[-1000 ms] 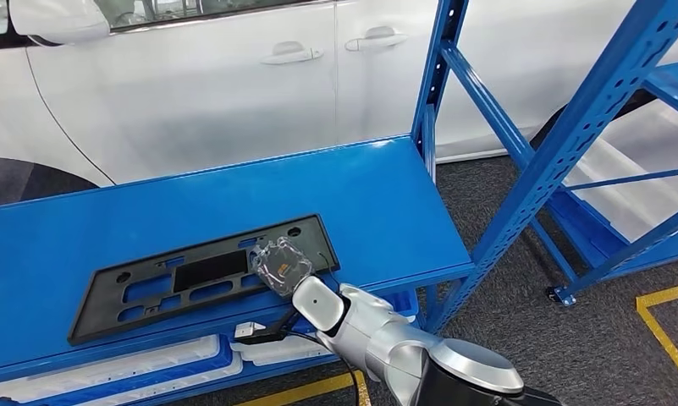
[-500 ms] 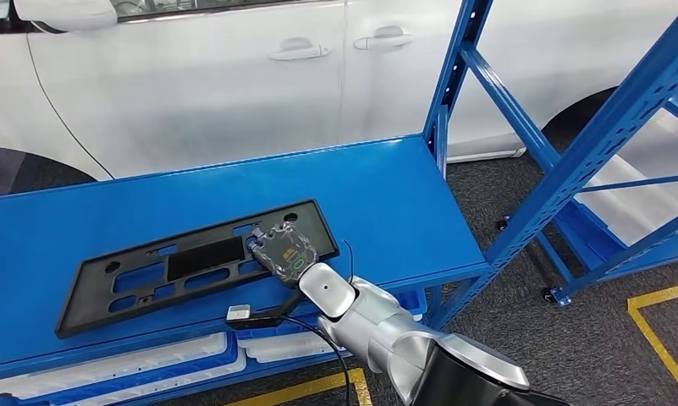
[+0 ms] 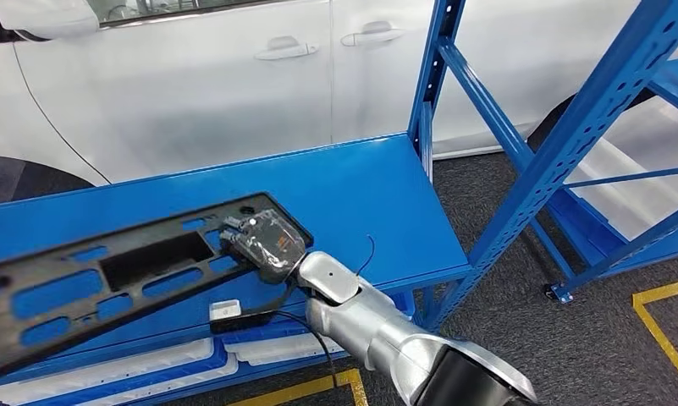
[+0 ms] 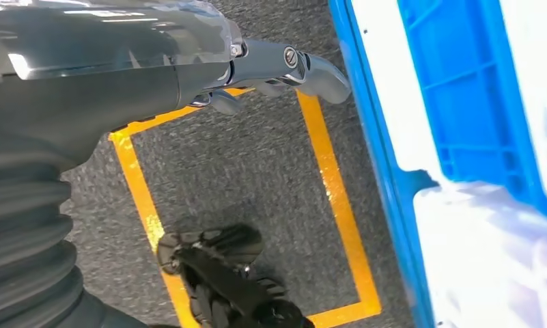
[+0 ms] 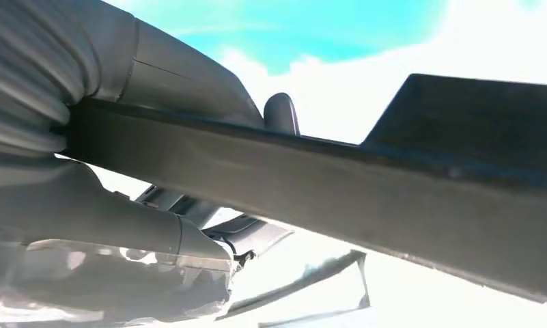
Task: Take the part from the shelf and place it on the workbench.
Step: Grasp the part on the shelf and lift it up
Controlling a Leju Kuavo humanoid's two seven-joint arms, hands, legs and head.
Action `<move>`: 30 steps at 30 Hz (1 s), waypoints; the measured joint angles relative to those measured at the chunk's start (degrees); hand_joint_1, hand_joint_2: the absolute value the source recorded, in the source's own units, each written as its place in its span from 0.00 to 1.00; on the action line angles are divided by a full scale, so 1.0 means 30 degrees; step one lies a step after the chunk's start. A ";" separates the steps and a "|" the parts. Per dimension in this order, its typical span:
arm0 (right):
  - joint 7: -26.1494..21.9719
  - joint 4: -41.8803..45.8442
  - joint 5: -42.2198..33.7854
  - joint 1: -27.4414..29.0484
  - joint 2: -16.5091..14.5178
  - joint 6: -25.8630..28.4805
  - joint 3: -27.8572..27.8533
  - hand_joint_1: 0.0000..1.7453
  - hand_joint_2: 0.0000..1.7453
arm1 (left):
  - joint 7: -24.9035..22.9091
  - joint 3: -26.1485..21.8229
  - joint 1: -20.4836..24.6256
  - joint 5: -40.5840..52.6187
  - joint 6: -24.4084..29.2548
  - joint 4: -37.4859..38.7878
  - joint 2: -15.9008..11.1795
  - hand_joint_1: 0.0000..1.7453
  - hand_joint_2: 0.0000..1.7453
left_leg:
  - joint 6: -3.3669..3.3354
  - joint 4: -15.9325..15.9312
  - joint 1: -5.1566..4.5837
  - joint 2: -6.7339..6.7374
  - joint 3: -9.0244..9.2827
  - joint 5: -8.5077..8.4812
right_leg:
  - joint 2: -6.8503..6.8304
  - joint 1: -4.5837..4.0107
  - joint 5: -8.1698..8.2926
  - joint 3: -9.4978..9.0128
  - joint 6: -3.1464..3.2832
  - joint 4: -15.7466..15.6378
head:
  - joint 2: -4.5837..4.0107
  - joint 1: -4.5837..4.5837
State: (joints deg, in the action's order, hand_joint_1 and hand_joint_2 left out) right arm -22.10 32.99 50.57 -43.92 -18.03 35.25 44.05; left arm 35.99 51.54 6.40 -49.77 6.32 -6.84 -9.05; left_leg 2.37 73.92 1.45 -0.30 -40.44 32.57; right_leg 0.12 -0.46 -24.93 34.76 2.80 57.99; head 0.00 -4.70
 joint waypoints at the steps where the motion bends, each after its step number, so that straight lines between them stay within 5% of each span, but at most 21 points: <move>1: -0.0734 0.1599 -0.1373 0.0453 0.0221 -0.0566 -0.0835 1.00 1.00 | -0.0014 -0.0190 -0.0023 -0.0002 -0.0022 0.0000 -0.0040 0.00 1.00 | -0.0015 -0.0724 0.0000 0.0003 0.0273 -0.0622 | -0.0021 -0.0003 -0.0071 -0.0051 -0.0028 0.0056 | 0.0000 0.0000; 3: -0.1592 0.4929 -0.3986 0.1386 0.0867 -0.1948 -0.2056 1.00 1.00 | 0.0051 -0.0563 -0.0142 -0.0005 -0.0064 0.0000 -0.0120 0.00 1.00 | -0.0087 -0.3269 -0.0015 -0.0002 0.1415 -0.1950 | -0.0071 -0.0020 -0.0249 -0.0126 -0.0157 0.0205 | 0.0000 0.0000; 5: -0.2396 0.8194 -0.6540 0.2470 0.1697 -0.3434 -0.2901 1.00 1.00 | 0.0299 -0.0806 -0.0307 -0.0005 -0.0131 0.0000 -0.0180 0.00 1.00 | -0.0246 -0.4842 -0.0081 -0.0035 0.2107 -0.2383 | -0.0089 -0.0068 -0.0335 -0.0063 -0.0328 0.0332 | 0.0000 0.0002; 9: -0.3660 1.4099 -1.1155 0.4669 0.3506 -0.6405 -0.4070 1.00 1.00 | 0.0709 -0.1073 -0.0588 -0.0005 -0.0230 0.0000 -0.0184 0.00 1.00 | -0.0682 -0.5105 -0.0103 -0.0054 0.2130 -0.2373 | -0.0060 -0.0035 -0.0445 0.0053 -0.0721 0.0442 | 0.0000 0.0002; 11: -0.4206 1.6870 -1.3486 0.5661 0.4524 -0.8280 -0.4706 1.00 1.00 | 0.0851 -0.1103 -0.0607 -0.0005 -0.0241 0.0000 -0.0170 0.00 1.00 | -0.0917 -0.5178 -0.0046 -0.0049 0.2165 -0.2408 | -0.0024 0.0037 -0.1222 0.0597 -0.0987 0.1651 | 0.0000 0.0004; 13: -0.4404 1.9215 -1.4980 0.6615 0.5391 -0.9988 -0.5243 1.00 1.00 | 0.0927 -0.1123 -0.0625 -0.0005 -0.0240 0.0000 -0.0157 0.00 1.00 | -0.1054 -0.5177 -0.0062 -0.0045 0.2163 -0.2382 | -0.0023 0.0123 -0.2386 0.1833 -0.1189 0.4150 | 0.0000 0.0004; 15: -0.4160 2.1095 -1.5696 0.7299 0.5994 -1.1456 -0.5616 1.00 1.00 | 0.0942 -0.1133 -0.0633 -0.0005 -0.0220 0.0000 -0.0133 0.00 1.00 | -0.1078 -0.5172 -0.0078 -0.0033 0.2170 -0.2363 | -0.0026 0.0200 -0.2724 0.2670 -0.1276 0.5690 | 0.0000 0.0002; 16: -0.3957 2.1856 -1.5966 0.7507 0.6194 -1.2141 -0.5741 1.00 1.00 | 0.0940 -0.1134 -0.0622 -0.0005 -0.0209 0.0000 -0.0118 0.00 1.00 | -0.1072 -0.5169 -0.0081 -0.0026 0.2186 -0.2355 | -0.0029 0.0233 -0.2374 0.2574 -0.1279 0.5430 | 0.0000 0.0004; 20: -0.3026 2.3956 -1.7172 0.7784 0.6673 -1.4596 -0.5944 1.00 1.00 | 0.1018 -0.1151 -0.0561 -0.0005 -0.0237 0.0000 -0.0066 0.00 1.00 | -0.0866 -0.5163 -0.0142 -0.0035 0.2293 -0.2280 | -0.0049 0.0212 -0.0357 0.0177 -0.1021 0.0742 | 0.0000 0.0002; 25: -0.2444 2.4834 -1.8492 0.7845 0.7118 -1.6311 -0.5892 1.00 1.00 | 0.1268 -0.1167 -0.0530 -0.0005 -0.0652 0.0000 -0.0056 0.00 1.00 | -0.0315 -0.4921 -0.0134 -0.0026 0.2240 -0.1963 | -0.0054 0.0169 -0.0190 -0.0093 -0.0435 0.0092 | 0.0000 0.0000; 28: -0.2329 2.5057 -1.8753 0.7901 0.7207 -1.6569 -0.5831 1.00 1.00 | 0.1272 -0.1185 -0.0519 -0.0005 -0.0741 0.0000 -0.0066 0.00 1.00 | -0.0170 -0.1838 -0.0116 -0.0007 0.0939 -0.0188 | -0.0092 0.0196 -0.0146 -0.0142 -0.0200 -0.0002 | 0.0000 0.0000; 30: -0.2231 2.5120 -1.8838 0.8000 0.7289 -1.6673 -0.5798 1.00 1.00 | 0.1271 -0.1213 -0.0527 -0.0005 -0.0756 0.0000 -0.0073 0.00 1.00 | -0.0137 -0.0008 -0.0117 -0.0006 0.0149 0.0401 | -0.0092 0.0129 -0.0154 -0.0142 -0.0155 0.0043 | 0.0000 0.0000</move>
State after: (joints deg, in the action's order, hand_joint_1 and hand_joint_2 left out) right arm -28.79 108.36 -5.94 -19.92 3.84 -14.76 26.65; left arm 39.80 47.90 4.82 -49.79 4.05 -6.84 -9.27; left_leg 1.96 73.89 1.10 -0.32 -40.00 33.77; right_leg -0.15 -0.08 -25.39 34.34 2.34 58.12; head 0.00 -4.70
